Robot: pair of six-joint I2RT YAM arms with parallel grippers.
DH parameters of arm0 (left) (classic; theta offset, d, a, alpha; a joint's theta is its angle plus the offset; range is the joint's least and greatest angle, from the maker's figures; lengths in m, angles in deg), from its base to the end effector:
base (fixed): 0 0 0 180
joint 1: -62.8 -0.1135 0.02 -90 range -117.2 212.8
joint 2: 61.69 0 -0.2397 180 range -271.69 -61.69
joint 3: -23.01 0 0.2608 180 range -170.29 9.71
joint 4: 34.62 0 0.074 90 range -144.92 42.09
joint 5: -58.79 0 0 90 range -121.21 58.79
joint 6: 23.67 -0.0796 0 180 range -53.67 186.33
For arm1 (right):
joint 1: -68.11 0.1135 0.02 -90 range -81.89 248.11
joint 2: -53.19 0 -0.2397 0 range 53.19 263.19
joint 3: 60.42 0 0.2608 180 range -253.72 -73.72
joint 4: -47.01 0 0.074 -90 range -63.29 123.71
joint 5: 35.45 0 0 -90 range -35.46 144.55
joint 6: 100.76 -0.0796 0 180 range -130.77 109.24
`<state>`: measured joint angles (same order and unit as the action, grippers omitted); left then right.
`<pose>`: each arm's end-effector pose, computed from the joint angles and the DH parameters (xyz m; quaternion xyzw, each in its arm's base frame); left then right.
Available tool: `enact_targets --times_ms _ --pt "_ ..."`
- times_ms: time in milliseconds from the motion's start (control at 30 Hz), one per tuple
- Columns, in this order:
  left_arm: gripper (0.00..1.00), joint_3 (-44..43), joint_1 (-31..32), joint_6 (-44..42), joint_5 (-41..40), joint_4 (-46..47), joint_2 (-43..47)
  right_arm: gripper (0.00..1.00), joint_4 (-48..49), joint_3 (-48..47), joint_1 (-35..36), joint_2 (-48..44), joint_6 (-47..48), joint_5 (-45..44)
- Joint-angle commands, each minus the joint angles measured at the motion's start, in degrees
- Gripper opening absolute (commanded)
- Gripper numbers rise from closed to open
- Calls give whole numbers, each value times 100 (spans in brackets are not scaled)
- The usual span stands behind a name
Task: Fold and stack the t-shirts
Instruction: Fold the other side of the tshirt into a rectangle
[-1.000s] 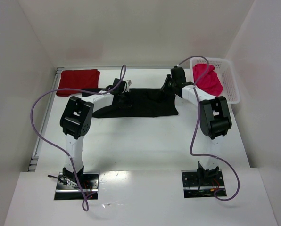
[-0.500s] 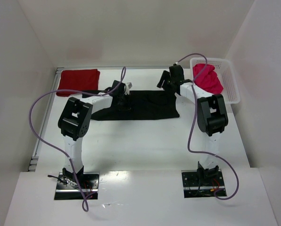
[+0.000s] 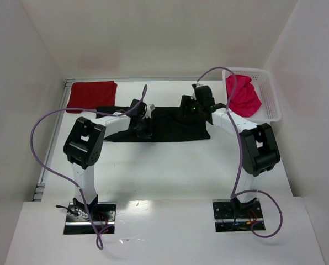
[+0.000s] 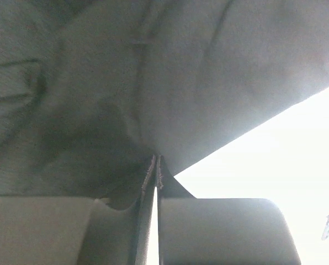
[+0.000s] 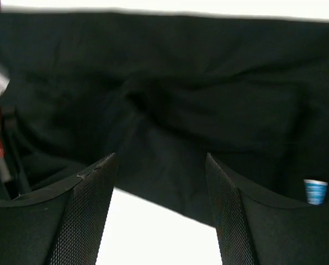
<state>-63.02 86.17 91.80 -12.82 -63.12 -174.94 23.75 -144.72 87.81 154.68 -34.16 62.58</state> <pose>0.3855 -0.1939 0.0909 0.0298 0.9440 -0.2593 0.2018 0.4041 0.1565 0.1722 -0.0001 0.9062 0.2127 0.3655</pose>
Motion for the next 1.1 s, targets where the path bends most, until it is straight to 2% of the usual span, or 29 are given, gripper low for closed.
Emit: enact_targets --times_ms 0,100,133,167,200,233,367,467,500,600,667,800,867,900,1067 --pt "9 5 114 -25 104 -71 399 71 143 60 209 10 503 137" --pt "9 -162 115 28 -63 -71 663 83 257 7 261 142 608 129" --pt "12 -258 115 28 -290 -71 664 87 310 -106 332 143 669 41" --pt "16 -312 115 28 -423 -71 664 93 310 -176 332 282 670 -212" --pt "25 -312 115 28 -546 -71 612 95 258 -360 385 353 748 -327" --pt "30 -477 115 28 -721 -132 542 97 170 -466 385 432 749 -390" --pt "38 -654 115 89 -775 69 269 97 117 -740 385 688 968 -820" --pt "39 -602 115 256 -1073 324 94 88 248 -792 385 855 1135 -821" --pt "37 -602 115 256 -1188 325 -29 78 249 -792 385 959 1136 -716" --pt "30 -742 115 256 -1189 386 -319 69 249 -924 437 1188 1197 -514" --pt "22 -743 115 256 -1189 334 -399 64 249 -924 438 1241 1197 -408" --pt "9 -629 115 256 -1119 334 -399 64 372 -924 499 1311 1250 -267" --pt "5 -628 115 256 -1066 334 -399 77 372 -924 499 1312 1198 -284" --pt "2 -628 115 256 -1014 334 -399 79 372 -924 499 1312 1136 -285" --pt "0 -453 115 309 -961 334 -399 84 512 -845 499 1250 1188 -390"
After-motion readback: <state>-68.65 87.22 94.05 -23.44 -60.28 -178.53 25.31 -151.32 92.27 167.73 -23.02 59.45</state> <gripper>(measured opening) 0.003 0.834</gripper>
